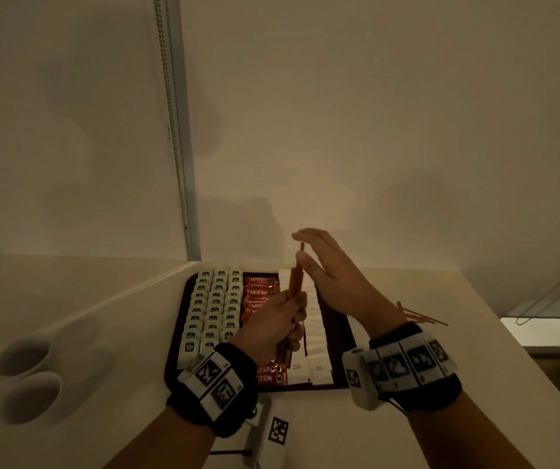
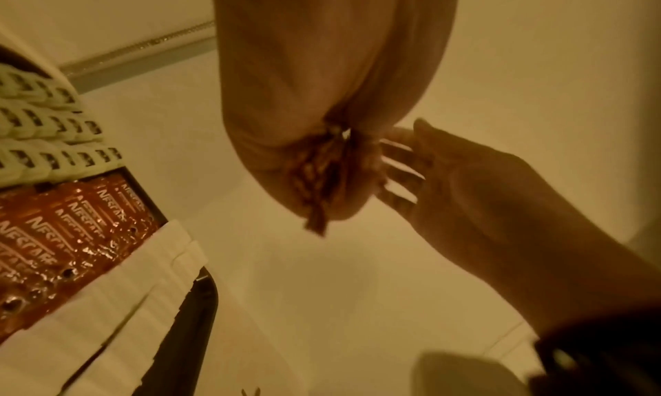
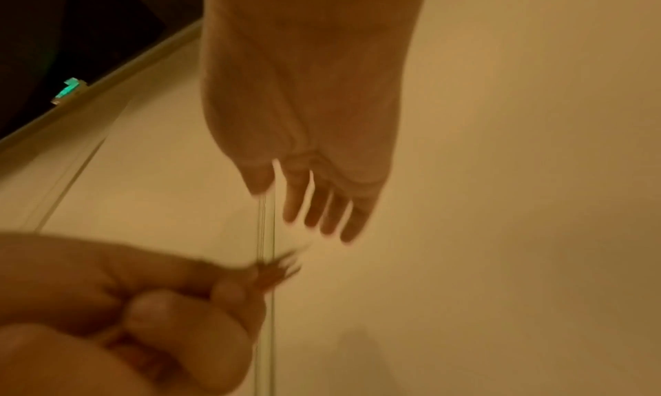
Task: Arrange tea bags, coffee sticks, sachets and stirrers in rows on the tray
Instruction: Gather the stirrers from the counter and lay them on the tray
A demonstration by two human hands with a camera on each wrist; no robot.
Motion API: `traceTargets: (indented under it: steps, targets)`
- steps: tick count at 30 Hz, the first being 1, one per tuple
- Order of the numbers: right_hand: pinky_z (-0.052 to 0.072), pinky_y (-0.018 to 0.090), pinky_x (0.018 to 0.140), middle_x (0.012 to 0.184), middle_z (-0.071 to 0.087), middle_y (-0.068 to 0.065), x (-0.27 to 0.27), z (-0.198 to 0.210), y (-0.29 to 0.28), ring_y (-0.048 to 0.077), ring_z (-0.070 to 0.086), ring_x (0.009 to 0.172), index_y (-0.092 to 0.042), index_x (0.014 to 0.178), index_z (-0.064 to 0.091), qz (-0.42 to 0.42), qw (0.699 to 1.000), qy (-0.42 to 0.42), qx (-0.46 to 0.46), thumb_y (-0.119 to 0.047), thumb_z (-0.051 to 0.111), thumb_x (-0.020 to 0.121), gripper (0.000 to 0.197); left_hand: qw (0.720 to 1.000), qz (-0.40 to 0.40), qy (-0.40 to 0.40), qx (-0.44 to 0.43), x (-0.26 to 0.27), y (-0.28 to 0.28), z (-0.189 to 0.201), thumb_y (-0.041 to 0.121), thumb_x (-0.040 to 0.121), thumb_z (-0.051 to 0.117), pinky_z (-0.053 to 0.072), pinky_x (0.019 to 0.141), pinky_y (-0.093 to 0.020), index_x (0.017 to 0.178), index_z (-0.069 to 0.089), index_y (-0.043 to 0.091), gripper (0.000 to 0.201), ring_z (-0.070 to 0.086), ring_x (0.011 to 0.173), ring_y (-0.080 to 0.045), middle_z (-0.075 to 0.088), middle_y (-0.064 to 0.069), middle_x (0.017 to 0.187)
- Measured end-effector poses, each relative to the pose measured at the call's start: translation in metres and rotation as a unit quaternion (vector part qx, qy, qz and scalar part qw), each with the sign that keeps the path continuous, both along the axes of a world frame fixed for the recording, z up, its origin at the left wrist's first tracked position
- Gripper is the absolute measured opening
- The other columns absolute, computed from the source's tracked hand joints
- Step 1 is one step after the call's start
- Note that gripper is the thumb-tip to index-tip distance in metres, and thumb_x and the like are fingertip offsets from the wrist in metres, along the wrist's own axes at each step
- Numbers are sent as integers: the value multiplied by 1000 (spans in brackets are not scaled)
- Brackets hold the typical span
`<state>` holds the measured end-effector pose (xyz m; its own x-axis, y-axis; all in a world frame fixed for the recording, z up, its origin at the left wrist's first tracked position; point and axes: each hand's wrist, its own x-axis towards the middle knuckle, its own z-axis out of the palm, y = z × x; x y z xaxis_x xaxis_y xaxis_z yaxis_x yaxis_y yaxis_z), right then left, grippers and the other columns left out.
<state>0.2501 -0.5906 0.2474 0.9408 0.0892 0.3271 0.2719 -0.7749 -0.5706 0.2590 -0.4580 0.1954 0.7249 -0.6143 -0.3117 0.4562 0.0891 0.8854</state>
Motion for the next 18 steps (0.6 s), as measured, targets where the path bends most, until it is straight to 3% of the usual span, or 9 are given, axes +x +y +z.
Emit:
traceTargets:
  steps: [3, 5, 7, 10, 14, 16, 18]
  targets:
    - [33, 14, 95, 130, 45, -4, 4, -3, 9, 8, 45, 118, -13, 134, 45, 24, 995, 98, 5, -36, 39, 98, 44, 1000, -26, 5, 11, -2, 6, 3, 21, 101, 43, 29, 41, -20, 79, 47, 17, 23, 29, 45, -9, 37, 4, 58]
    - [37, 23, 100, 125, 44, -8, -3, -7, 11, 8, 44, 117, -16, 135, 43, 69, 987, 143, -11, -44, 52, 90, 54, 1000, -6, 21, 14, 2, 12, 2, 16, 100, 43, 31, 43, -21, 86, 51, 12, 17, 33, 48, -9, 43, 0, 63]
    - [31, 24, 109, 136, 33, -7, -12, -12, 15, 7, 31, 126, -19, 143, 31, 125, 975, 177, -42, -47, 75, 71, 89, 999, 11, 38, 4, 2, 16, 2, 16, 99, 45, 35, 49, -23, 102, 57, 5, 16, 41, 58, -13, 51, -8, 77]
    - [23, 25, 112, 148, 10, -6, -17, -20, 25, 9, 10, 135, -21, 148, 13, 145, 962, 200, -115, -44, 89, 50, 126, 999, 26, 40, 3, 2, 15, 3, 9, 99, 41, 40, 46, -18, 91, 60, 10, 21, 51, 52, -7, 60, -1, 67]
    - [34, 34, 111, 143, 14, -1, -14, -25, 28, 17, 15, 133, -17, 143, 24, 137, 964, 171, -147, -41, 90, 50, 117, 997, 41, 62, 3, 1, 13, 3, 10, 99, 41, 48, 49, -19, 99, 62, 13, 21, 63, 62, -9, 66, -3, 75]
    - [32, 30, 110, 142, 14, 0, -14, -25, 26, 17, 15, 131, -17, 142, 26, 141, 964, 167, -151, -40, 90, 50, 114, 996, 50, 80, 0, 2, 13, 4, 10, 99, 41, 49, 51, -20, 104, 61, 10, 20, 64, 64, -10, 65, -6, 81]
    - [28, 24, 107, 142, 13, 0, -15, -22, 24, 15, 14, 129, -17, 141, 25, 144, 960, 178, -162, -39, 90, 50, 114, 995, 47, 91, -19, 3, 13, 5, 9, 99, 41, 49, 49, -21, 106, 60, 7, 20, 64, 60, -10, 66, -5, 75]
